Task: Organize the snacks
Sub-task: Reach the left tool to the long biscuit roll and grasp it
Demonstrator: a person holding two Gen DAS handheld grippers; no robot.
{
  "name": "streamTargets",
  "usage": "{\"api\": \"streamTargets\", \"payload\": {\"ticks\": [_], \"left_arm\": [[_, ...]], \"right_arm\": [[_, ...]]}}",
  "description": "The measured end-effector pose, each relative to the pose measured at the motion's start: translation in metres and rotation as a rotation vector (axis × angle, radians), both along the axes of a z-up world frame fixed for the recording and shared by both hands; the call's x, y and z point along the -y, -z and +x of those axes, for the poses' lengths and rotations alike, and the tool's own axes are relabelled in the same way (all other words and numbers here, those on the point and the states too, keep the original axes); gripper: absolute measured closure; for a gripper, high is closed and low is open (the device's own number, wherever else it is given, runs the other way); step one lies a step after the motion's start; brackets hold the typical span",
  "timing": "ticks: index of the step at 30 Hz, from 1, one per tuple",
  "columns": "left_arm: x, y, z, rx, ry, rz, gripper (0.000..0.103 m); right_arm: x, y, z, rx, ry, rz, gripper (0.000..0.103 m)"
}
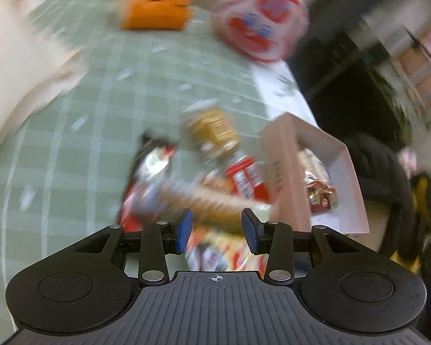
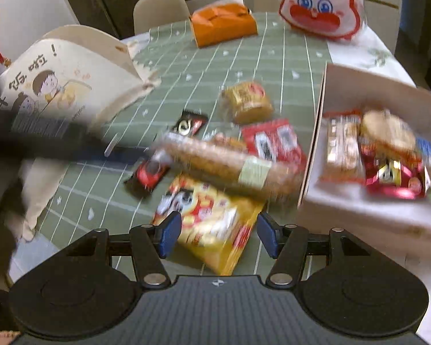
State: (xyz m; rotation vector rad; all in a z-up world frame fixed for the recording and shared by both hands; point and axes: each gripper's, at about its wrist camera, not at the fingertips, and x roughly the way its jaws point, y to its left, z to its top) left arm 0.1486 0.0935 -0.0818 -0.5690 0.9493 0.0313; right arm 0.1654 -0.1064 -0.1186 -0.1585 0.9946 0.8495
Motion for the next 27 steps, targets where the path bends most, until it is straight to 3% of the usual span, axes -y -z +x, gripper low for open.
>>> {"api": "streamTargets", "payload": {"ticks": [2, 6, 8, 15, 27], "left_arm": [[0.014, 0.0, 0.031, 0.013, 0.099, 0.066, 0.06], [0.054, 0.014, 0.073, -0.009, 0.35, 0.308, 0.06], [0.063, 0.024, 0.081, -0.033, 0.429, 0.352, 0.06], [0.032, 0.036, 0.079, -0.064, 0.408, 0.204, 0.061], [0.024, 0.031, -0.002, -0.124, 0.389, 0.179, 0.062]], "right_arm": [[0.005, 0.002, -0.009, 0.009, 0.008, -0.022, 0.045], [0.022, 0.004, -0.027, 0.048, 0.036, -0.076, 0.045], [0.034, 0.008, -0.032, 0.048, 0.056, -0.095, 0.044], [0.067, 0.031, -0.035, -0.078, 0.155, -0.097, 0.044], [0.04, 0.022, -0.014, -0.094, 0.201, 0.044, 0.044]]}}
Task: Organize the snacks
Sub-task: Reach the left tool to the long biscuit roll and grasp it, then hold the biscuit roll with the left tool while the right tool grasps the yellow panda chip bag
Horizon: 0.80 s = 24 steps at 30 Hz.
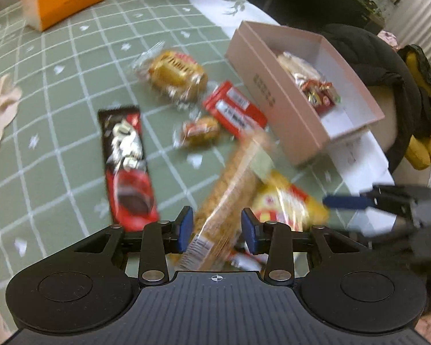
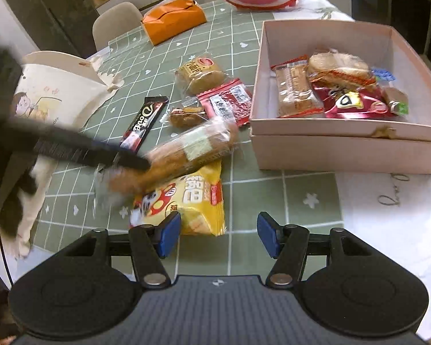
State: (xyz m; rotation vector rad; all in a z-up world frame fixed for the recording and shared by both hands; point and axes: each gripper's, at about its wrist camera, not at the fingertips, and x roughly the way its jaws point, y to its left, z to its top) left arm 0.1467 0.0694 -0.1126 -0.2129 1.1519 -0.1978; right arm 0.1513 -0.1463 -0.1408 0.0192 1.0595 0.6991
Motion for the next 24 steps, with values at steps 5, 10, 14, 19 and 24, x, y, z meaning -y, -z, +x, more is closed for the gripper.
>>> {"api": "streamTargets", "payload": {"ticks": [5, 10, 14, 19, 24], "left_arm": [[-0.008, -0.001, -0.025, -0.018, -0.051, -0.034, 0.062], [-0.01, 0.003, -0.044, -0.066, -0.076, -0.109, 0.062], [-0.007, 0.008, -0.057, -0.074, -0.121, -0.118, 0.062], [-0.004, 0.007, -0.064, -0.035, -0.212, -0.084, 0.061], [-0.003, 0.005, -0.064, -0.021, -0.254, -0.054, 0.061]], "right_arm": [[-0.006, 0.002, 0.001, -0.002, -0.023, 0.016, 0.044], [-0.013, -0.005, -0.01, 0.038, -0.109, -0.019, 0.044], [-0.01, -0.012, -0.017, 0.136, -0.074, -0.096, 0.044], [-0.003, -0.022, -0.022, 0.16, -0.053, -0.082, 0.044], [-0.023, -0.025, -0.03, 0.19, -0.096, -0.074, 0.044]]}}
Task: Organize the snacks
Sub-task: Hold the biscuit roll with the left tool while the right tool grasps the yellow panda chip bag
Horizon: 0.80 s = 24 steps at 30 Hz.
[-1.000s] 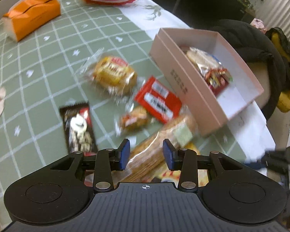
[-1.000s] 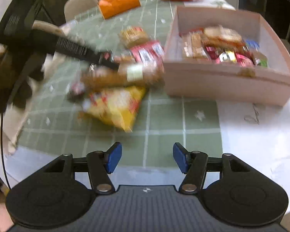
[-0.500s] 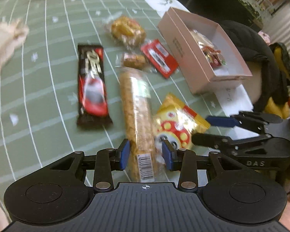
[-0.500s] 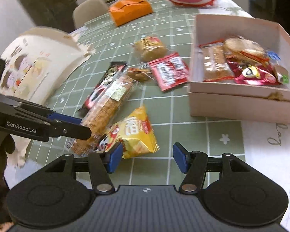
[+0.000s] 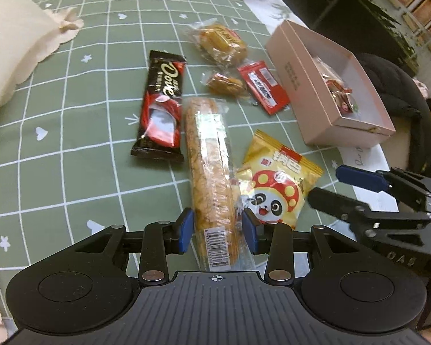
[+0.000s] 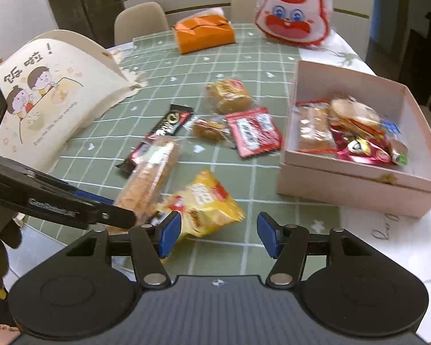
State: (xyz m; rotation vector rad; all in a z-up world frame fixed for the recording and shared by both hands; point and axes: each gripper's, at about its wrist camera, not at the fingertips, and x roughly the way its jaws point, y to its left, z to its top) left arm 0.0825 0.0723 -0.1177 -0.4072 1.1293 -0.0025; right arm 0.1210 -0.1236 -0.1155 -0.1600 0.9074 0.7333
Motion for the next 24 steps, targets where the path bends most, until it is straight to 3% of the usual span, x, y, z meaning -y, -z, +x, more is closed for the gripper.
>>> {"api": "streamTargets", "payload": {"ticks": [5, 11, 13, 20, 24], "left_arm": [[-0.006, -0.002, -0.007, 0.0, -0.022, 0.005, 0.063], [-0.015, -0.002, -0.019, 0.006, -0.084, -0.018, 0.065], [-0.018, -0.001, -0.023, 0.011, -0.111, -0.032, 0.066], [-0.021, 0.0, -0.027, 0.014, -0.142, -0.068, 0.067], [-0.019, 0.0, -0.031, 0.012, -0.134, -0.068, 0.068]], "right_arm": [[-0.008, 0.01, 0.003, -0.012, 0.002, -0.042, 0.044], [0.009, 0.018, 0.011, 0.077, 0.087, -0.169, 0.042], [0.016, 0.014, 0.014, 0.061, 0.105, -0.146, 0.042], [-0.011, -0.004, -0.002, 0.062, -0.017, -0.05, 0.042], [-0.035, 0.011, -0.012, 0.046, -0.08, -0.103, 0.041]]}}
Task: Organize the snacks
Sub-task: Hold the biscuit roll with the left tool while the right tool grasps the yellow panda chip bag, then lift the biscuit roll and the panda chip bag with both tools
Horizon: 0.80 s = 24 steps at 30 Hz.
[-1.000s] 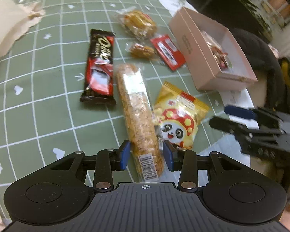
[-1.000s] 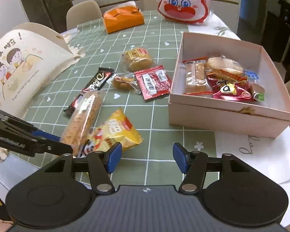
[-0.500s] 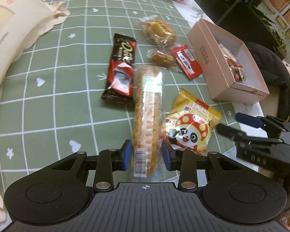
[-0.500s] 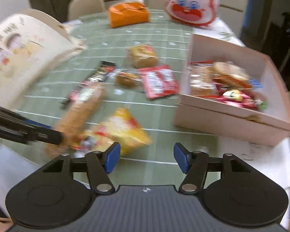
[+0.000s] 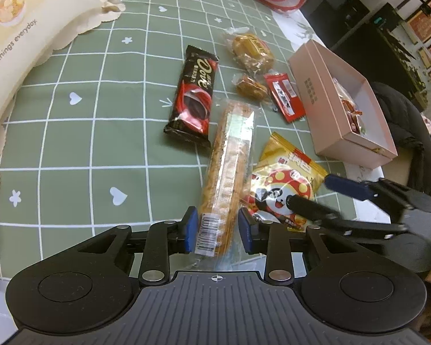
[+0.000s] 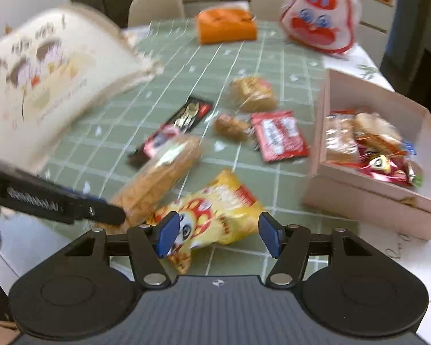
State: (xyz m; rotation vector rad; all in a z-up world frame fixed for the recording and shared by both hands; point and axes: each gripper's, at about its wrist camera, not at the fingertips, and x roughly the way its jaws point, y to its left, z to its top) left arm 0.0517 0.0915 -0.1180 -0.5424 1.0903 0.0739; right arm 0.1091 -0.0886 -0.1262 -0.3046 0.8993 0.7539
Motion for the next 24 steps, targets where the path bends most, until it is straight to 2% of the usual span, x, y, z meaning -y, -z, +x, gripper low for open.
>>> {"api": "streamTargets", "payload": {"ticks": [3, 9, 14, 18, 21, 24], "left_arm": [[0.0, 0.0, -0.004, 0.003, -0.002, -0.002, 0.068], [-0.001, 0.002, -0.01, 0.008, -0.018, -0.016, 0.067], [-0.003, 0.003, -0.011, 0.008, -0.016, -0.023, 0.067], [-0.002, 0.0, -0.011, 0.01, -0.003, -0.007, 0.069], [0.002, -0.007, -0.007, 0.025, 0.028, 0.048, 0.069], [0.008, -0.011, 0.003, 0.033, 0.064, 0.087, 0.068]], "right_arm": [[-0.001, 0.008, -0.003, 0.023, -0.003, -0.063, 0.04], [0.019, 0.004, 0.009, 0.059, 0.064, -0.08, 0.037], [0.016, -0.005, 0.014, -0.031, 0.045, 0.044, 0.036], [-0.008, 0.0, 0.013, -0.015, 0.009, 0.016, 0.036], [-0.019, 0.011, 0.02, -0.063, 0.016, -0.002, 0.03], [-0.019, 0.019, 0.023, -0.115, 0.041, -0.008, 0.033]]}}
